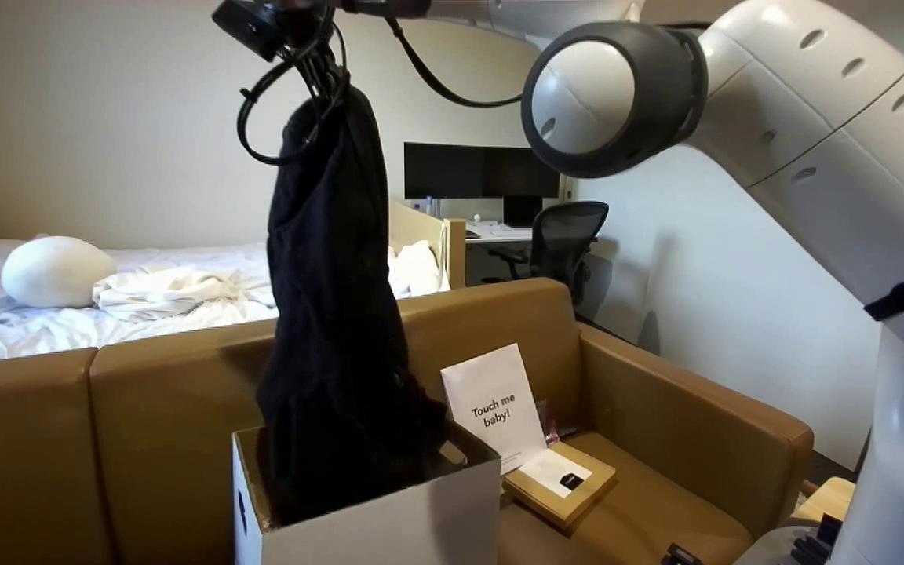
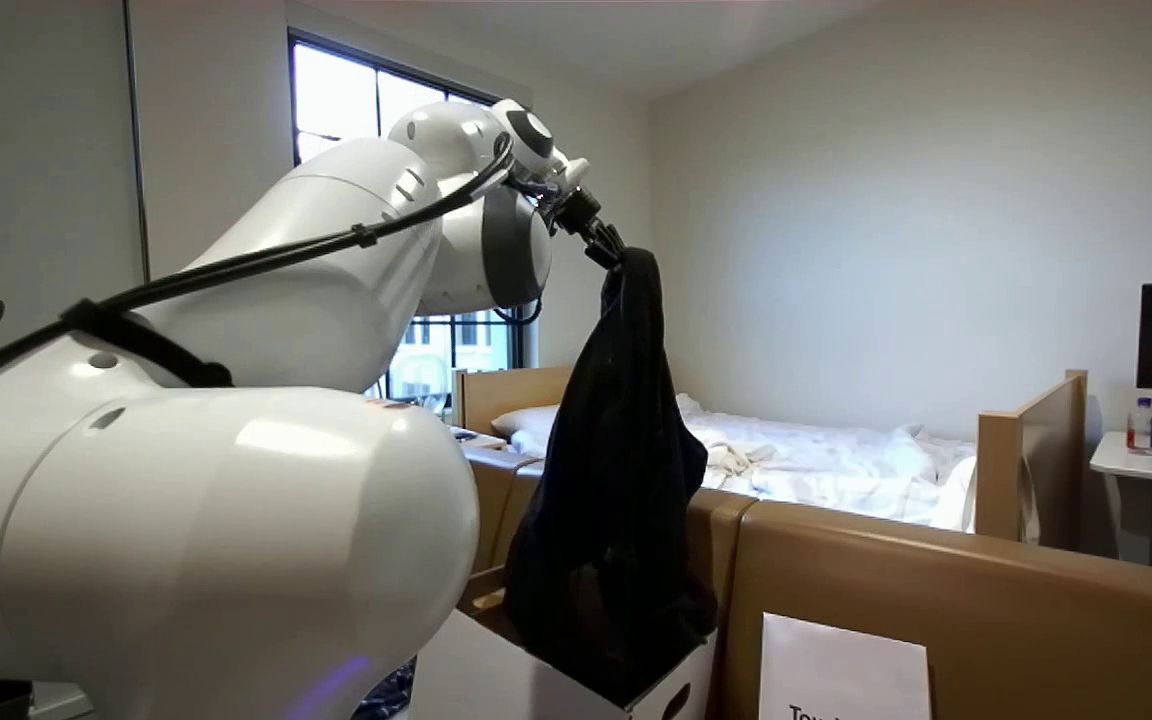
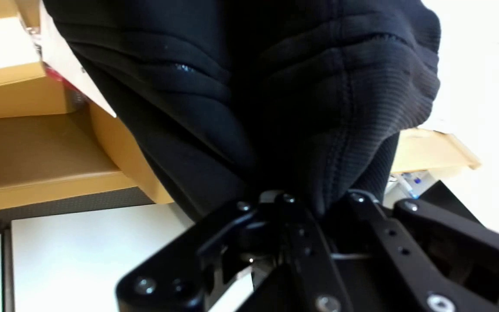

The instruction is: Put the black hoodie inside the storage box

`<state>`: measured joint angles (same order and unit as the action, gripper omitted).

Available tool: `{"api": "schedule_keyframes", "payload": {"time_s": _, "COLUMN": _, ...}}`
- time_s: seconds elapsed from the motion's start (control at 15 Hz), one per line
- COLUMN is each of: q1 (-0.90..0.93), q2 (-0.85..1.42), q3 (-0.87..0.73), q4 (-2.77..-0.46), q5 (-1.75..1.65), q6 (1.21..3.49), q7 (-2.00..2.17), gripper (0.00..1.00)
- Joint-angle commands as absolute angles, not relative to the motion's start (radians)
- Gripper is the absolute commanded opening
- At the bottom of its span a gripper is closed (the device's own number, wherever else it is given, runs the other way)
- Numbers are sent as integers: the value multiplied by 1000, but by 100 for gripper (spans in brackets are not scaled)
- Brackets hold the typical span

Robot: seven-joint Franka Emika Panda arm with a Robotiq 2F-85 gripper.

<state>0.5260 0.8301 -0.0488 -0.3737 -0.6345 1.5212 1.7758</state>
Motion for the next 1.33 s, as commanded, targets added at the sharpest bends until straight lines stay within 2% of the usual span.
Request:
{"api": "schedule_keyframes", "payload": {"time_s": 0.0, "q1": 480, "q2": 862, "q3": -104, "q4": -361, "q5": -534, "q6": 1429, "q7": 1695, "gripper": 7}}
{"api": "schedule_keyframes", "payload": {"time_s": 1.07, "q1": 571, "q2": 988, "q3": -84, "q4": -371, "q5": -291, "q6": 894, "q7": 1292, "gripper": 7}}
{"api": "schedule_keyframes", "payload": {"time_s": 1.13, "q1": 571, "q2": 990, "q3": -84, "q4": -372, "q5": -286, "q6": 863, "q7": 1261, "gripper": 16}}
{"api": "schedule_keyframes", "payload": {"time_s": 1.2, "q1": 572, "q2": 992, "q3": -85, "q4": -373, "q5": -287, "q6": 832, "q7": 1225, "gripper": 41}}
{"api": "schedule_keyframes", "payload": {"time_s": 1.27, "q1": 573, "q2": 993, "q3": -88, "q4": -373, "q5": -293, "q6": 809, "q7": 1179, "gripper": 42}}
